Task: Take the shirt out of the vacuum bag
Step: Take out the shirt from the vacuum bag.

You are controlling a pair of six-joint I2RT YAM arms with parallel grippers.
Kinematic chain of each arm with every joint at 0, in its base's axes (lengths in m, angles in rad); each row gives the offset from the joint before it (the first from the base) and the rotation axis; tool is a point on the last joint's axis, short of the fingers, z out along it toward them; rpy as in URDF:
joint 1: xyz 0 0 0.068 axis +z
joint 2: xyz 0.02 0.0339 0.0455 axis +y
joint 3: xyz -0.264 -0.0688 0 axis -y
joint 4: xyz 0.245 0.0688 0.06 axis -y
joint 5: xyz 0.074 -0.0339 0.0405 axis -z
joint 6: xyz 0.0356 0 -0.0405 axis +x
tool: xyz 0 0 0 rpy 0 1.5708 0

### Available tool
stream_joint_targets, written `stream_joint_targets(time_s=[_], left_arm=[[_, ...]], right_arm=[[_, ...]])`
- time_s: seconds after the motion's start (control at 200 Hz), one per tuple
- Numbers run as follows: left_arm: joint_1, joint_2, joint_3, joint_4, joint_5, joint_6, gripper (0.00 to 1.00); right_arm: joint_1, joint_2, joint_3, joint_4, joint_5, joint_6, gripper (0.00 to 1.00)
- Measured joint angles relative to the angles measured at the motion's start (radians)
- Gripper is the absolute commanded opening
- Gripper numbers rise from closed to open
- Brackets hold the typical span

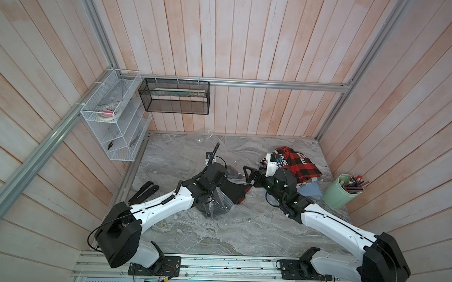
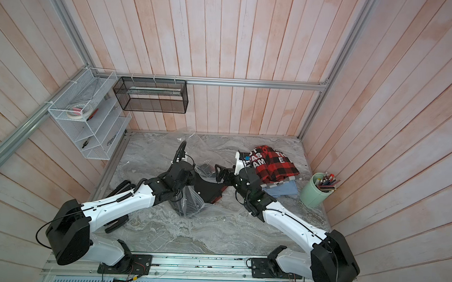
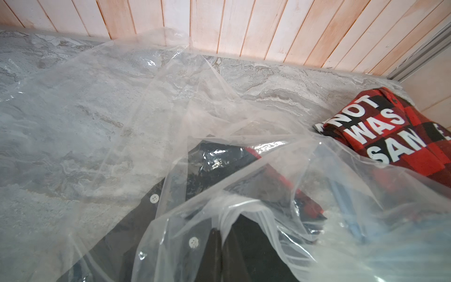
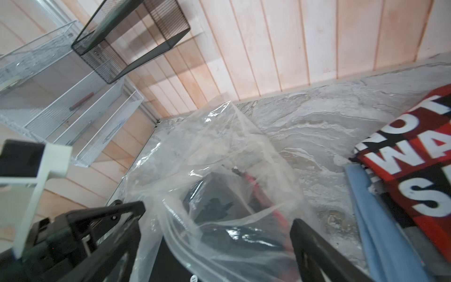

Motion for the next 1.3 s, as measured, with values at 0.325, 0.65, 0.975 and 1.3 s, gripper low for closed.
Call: stream_joint_targets(time_s=[0.325,0.65,0.975,1.3], left_arm=[[-0.008,-0.009,0.01,0.017,0.003,0.001,0.0],[-0.042,-0.045,0.005,0.047,0.002,0.021,0.0],[-0.081,-0.096,-0.082,0.152,0.02,0.082,0.0],[-0.103,-0.128,-0.166,0.241,0.073,0.117,0.0]], right_arm=[[0.117,-0.084,-0.105,0.008,-0.028,0.054,0.98],[0.163,-0.045,-0.278,0.122,-0.056,0.231,0.98],[0.165,0.092,-0.296,0.195,-0.094,0.376,0.96],[0.165,0.231,-0.279,0.288,-0.102,0.436,0.83]])
